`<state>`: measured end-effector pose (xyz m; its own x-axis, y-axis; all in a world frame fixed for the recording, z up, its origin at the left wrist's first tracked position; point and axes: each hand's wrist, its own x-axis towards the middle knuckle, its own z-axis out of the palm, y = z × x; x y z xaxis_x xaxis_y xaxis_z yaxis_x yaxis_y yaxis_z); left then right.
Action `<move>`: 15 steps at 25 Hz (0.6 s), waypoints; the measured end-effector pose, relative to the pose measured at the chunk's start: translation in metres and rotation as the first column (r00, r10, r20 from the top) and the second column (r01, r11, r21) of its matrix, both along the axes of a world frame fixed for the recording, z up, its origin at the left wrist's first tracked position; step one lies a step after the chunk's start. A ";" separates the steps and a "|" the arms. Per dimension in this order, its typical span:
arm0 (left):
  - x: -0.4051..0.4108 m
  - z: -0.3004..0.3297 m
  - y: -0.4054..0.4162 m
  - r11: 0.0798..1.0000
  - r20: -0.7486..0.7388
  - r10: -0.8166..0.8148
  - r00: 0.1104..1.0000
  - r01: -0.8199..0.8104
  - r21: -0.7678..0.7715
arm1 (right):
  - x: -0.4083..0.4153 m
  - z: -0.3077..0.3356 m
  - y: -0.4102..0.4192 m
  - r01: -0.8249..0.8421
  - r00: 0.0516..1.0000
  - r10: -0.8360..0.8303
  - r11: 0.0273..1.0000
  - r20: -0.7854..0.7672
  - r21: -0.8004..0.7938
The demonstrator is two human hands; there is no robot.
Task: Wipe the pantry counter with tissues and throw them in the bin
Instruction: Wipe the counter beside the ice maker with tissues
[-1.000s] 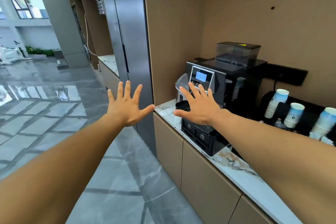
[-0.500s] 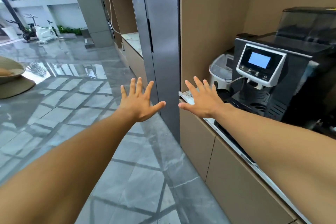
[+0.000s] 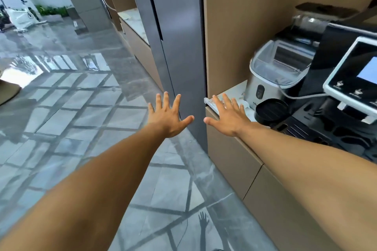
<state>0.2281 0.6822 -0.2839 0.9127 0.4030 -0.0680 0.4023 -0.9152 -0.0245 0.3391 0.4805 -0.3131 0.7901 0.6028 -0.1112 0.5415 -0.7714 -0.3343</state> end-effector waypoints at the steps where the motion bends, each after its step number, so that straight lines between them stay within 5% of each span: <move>1: 0.015 -0.009 0.007 1.000 -0.012 -0.008 1.000 0.008 -0.009 | 0.009 -0.008 0.001 0.019 0.999 -0.019 1.000 -0.026 -0.004; 9: 0.140 -0.100 0.027 0.963 -0.114 -0.263 0.958 0.254 -0.091 | 0.063 -0.080 0.007 0.245 0.943 -0.259 0.965 -0.209 -0.090; 15: 0.230 -0.141 0.025 0.801 -0.151 -0.590 0.794 0.550 -0.236 | 0.102 -0.111 0.016 0.478 0.835 -0.507 0.861 -0.216 -0.171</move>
